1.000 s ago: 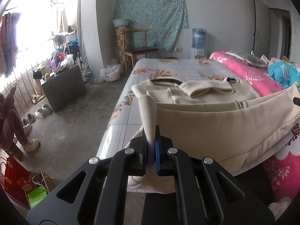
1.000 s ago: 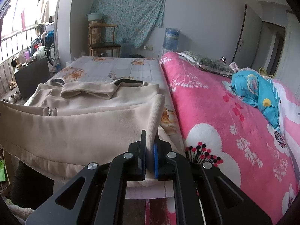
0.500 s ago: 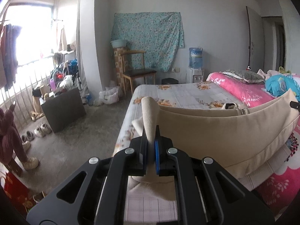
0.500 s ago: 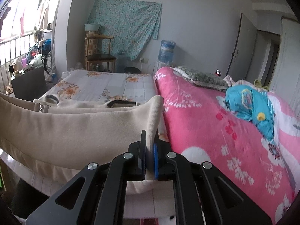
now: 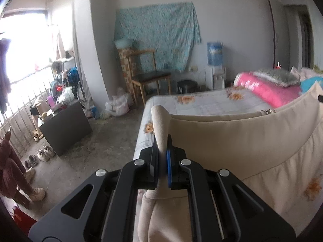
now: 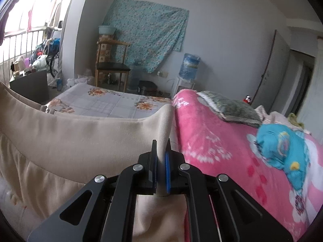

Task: Fold large clothes

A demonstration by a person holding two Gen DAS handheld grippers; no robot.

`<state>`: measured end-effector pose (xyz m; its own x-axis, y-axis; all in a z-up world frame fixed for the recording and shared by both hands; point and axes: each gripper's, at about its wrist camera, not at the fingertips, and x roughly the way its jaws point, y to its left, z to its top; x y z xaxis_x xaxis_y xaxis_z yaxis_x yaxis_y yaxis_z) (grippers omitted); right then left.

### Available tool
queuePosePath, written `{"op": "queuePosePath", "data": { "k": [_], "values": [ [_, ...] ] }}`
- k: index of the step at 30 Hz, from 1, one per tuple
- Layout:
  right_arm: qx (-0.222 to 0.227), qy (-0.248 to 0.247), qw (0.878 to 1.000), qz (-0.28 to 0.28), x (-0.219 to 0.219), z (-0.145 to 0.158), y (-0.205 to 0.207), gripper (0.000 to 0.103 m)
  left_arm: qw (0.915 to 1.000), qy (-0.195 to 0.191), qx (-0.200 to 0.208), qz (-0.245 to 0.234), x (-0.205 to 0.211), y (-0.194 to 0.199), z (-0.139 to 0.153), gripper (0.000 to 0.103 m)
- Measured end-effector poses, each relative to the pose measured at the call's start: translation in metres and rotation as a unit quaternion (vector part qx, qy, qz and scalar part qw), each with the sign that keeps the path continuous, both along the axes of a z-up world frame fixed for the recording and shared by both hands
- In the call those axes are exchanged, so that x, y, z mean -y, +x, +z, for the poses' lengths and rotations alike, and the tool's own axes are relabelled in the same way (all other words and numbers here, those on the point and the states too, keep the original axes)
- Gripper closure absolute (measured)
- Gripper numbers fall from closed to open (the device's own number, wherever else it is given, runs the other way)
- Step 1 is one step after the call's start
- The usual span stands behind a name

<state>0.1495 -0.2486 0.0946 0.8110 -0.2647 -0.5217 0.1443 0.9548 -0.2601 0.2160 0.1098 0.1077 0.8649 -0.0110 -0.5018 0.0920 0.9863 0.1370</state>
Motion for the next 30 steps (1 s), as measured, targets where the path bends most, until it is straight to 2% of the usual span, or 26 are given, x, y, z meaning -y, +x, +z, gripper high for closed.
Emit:
{"op": "queuePosePath", "data": {
  "k": [4, 7, 9, 10, 12, 13, 15, 16, 17, 19, 20, 21, 23, 24, 27, 28, 29, 30],
  "values": [
    [-0.048, 0.021, 0.999, 0.006, 0.011, -0.039, 0.058, 0.097, 0.9977, 0.0, -0.068, 0.001, 0.0, 0.061, -0.041, 0.097],
    [-0.099, 0.046, 0.994, 0.002, 0.022, -0.075, 0.095, 0.096, 0.9909, -0.004, -0.134, 0.005, -0.004, 0.099, -0.083, 0.093],
    [-0.135, 0.056, 0.989, -0.004, 0.032, -0.096, 0.109, 0.093, 0.986, -0.012, -0.166, 0.013, -0.011, 0.113, -0.102, 0.082],
    [-0.145, 0.061, 0.987, -0.01, 0.037, -0.101, 0.112, 0.086, 0.984, -0.024, -0.176, 0.019, -0.016, 0.117, -0.106, 0.078],
    [-0.136, 0.057, 0.989, -0.021, 0.041, -0.098, 0.107, 0.078, 0.985, -0.043, -0.165, 0.028, -0.027, 0.111, -0.104, 0.071],
    [-0.123, 0.057, 0.991, -0.02, 0.042, -0.09, 0.101, 0.068, 0.9865, -0.05, -0.154, 0.027, -0.032, 0.108, -0.098, 0.071],
    [-0.099, 0.064, 0.993, -0.015, 0.04, -0.076, 0.09, 0.055, 0.9891, -0.065, -0.131, 0.016, -0.036, 0.096, -0.087, 0.07],
    [-0.089, 0.078, 0.993, -0.004, 0.037, -0.069, 0.086, 0.053, 0.9894, -0.075, -0.125, 0.005, -0.036, 0.091, -0.082, 0.07],
    [-0.09, 0.104, 0.99, 0.013, 0.036, -0.065, 0.085, 0.052, 0.9885, -0.083, -0.126, -0.005, -0.033, 0.089, -0.079, 0.07],
    [-0.114, 0.166, 0.978, 0.052, 0.03, -0.066, 0.093, 0.049, 0.9801, -0.108, -0.162, -0.04, -0.02, 0.092, -0.08, 0.07],
    [-0.144, 0.213, 0.963, 0.081, 0.022, -0.074, 0.1, 0.049, 0.9764, -0.114, -0.177, -0.048, -0.013, 0.094, -0.083, 0.07],
    [-0.161, 0.231, 0.955, 0.092, 0.018, -0.079, 0.106, 0.049, 0.9713, -0.119, -0.198, -0.058, -0.004, 0.096, -0.09, 0.07],
    [-0.205, 0.248, 0.941, 0.108, 0.002, -0.097, 0.12, 0.049, 0.9651, -0.105, -0.231, -0.067, 0.014, 0.099, -0.105, 0.07],
    [-0.219, 0.238, 0.94, 0.111, -0.007, -0.105, 0.124, 0.049, 0.9658, -0.09, -0.235, -0.063, 0.019, 0.099, -0.111, 0.07],
    [-0.234, 0.171, 0.951, 0.105, -0.03, -0.124, 0.129, 0.049, 0.9721, -0.047, -0.225, -0.049, 0.033, 0.098, -0.125, 0.07],
    [-0.229, 0.156, 0.955, 0.105, -0.034, -0.124, 0.128, 0.052, 0.9741, -0.033, -0.219, -0.047, 0.036, 0.097, -0.127, 0.07],
    [-0.226, 0.146, 0.957, 0.106, -0.037, -0.123, 0.127, 0.055, 0.9764, -0.018, -0.21, -0.046, 0.041, 0.095, -0.129, 0.075],
    [-0.224, 0.137, 0.959, 0.105, -0.038, -0.123, 0.126, 0.063, 0.9772, -0.007, -0.206, -0.049, 0.044, 0.093, -0.127, 0.089]
  ]
}}
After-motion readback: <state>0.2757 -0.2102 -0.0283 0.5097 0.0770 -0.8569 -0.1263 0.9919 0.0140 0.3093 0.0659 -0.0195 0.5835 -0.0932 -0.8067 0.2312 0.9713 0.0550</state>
